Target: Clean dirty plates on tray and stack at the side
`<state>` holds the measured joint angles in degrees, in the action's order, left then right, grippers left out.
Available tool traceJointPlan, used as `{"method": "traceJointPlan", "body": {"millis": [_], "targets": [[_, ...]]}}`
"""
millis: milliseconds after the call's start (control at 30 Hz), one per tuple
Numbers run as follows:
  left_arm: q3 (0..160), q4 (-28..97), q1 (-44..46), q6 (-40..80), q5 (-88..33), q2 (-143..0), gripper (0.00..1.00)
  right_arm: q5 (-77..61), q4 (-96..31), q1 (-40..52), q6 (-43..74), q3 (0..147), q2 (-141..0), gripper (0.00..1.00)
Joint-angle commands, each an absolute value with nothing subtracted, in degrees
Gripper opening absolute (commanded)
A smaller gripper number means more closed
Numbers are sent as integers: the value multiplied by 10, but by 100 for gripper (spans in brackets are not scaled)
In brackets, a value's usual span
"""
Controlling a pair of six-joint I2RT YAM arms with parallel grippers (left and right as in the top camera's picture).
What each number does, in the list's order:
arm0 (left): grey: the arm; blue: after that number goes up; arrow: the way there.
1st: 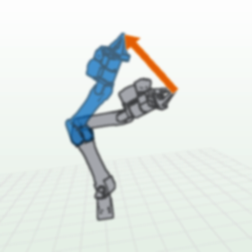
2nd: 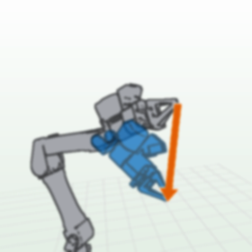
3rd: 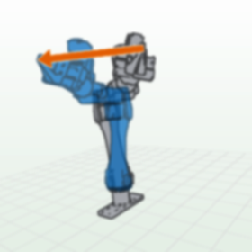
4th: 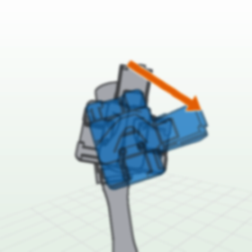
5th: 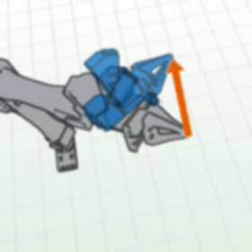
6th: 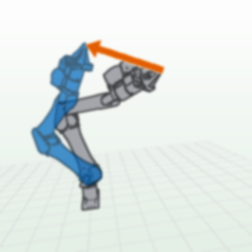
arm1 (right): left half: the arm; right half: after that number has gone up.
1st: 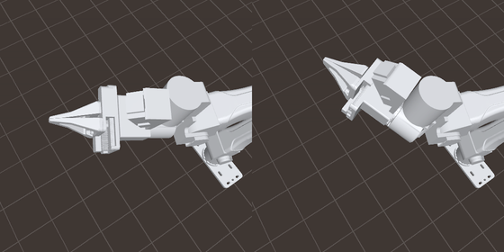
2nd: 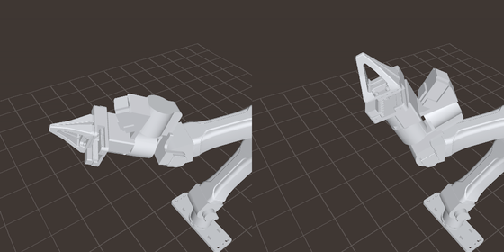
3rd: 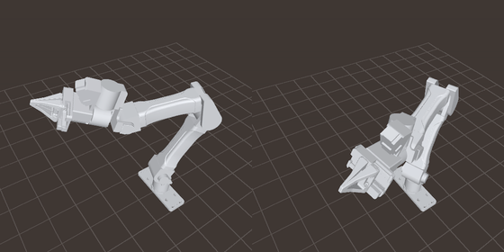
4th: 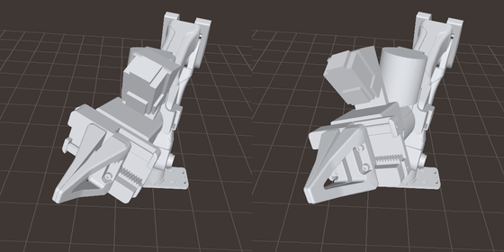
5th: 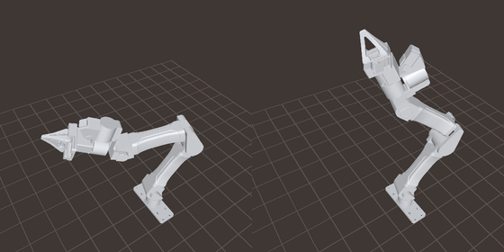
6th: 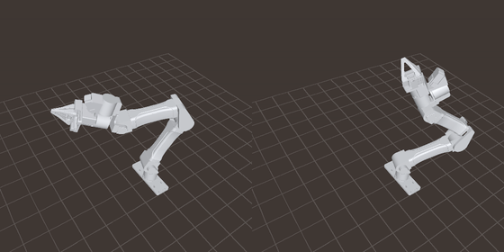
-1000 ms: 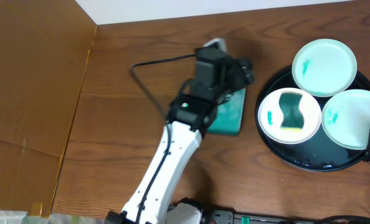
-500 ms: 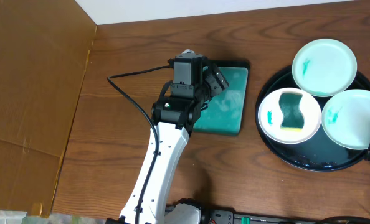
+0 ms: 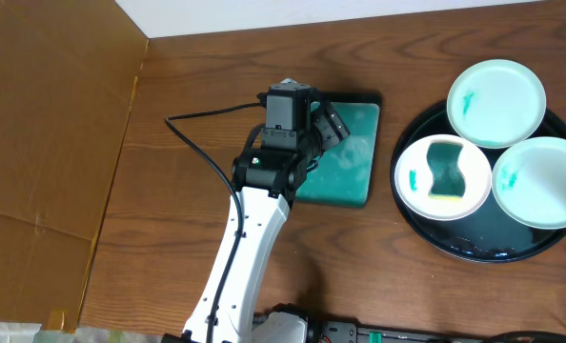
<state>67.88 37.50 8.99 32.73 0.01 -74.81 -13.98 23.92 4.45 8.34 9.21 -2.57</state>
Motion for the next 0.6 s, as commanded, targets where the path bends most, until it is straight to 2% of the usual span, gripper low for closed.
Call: {"method": "traceJointPlan", "body": {"millis": [0, 100, 233, 400, 567], "targets": [[677, 377, 88, 319, 7, -750, 81, -171, 112, 49, 36, 235, -90, 99], [677, 377, 88, 319, 7, -750, 82, -170, -115, 49, -28, 416, -233, 99], [677, 377, 88, 319, 7, -750, 81, -183, -295, 49, -38, 587, -414, 99], [677, 378, 88, 319, 7, -750, 81, -312, -340, 49, -12, 691, -589, 99], [677, 378, 88, 319, 7, -750, 81, -405, -254, 54, 71, 696, -709, 99]]}}
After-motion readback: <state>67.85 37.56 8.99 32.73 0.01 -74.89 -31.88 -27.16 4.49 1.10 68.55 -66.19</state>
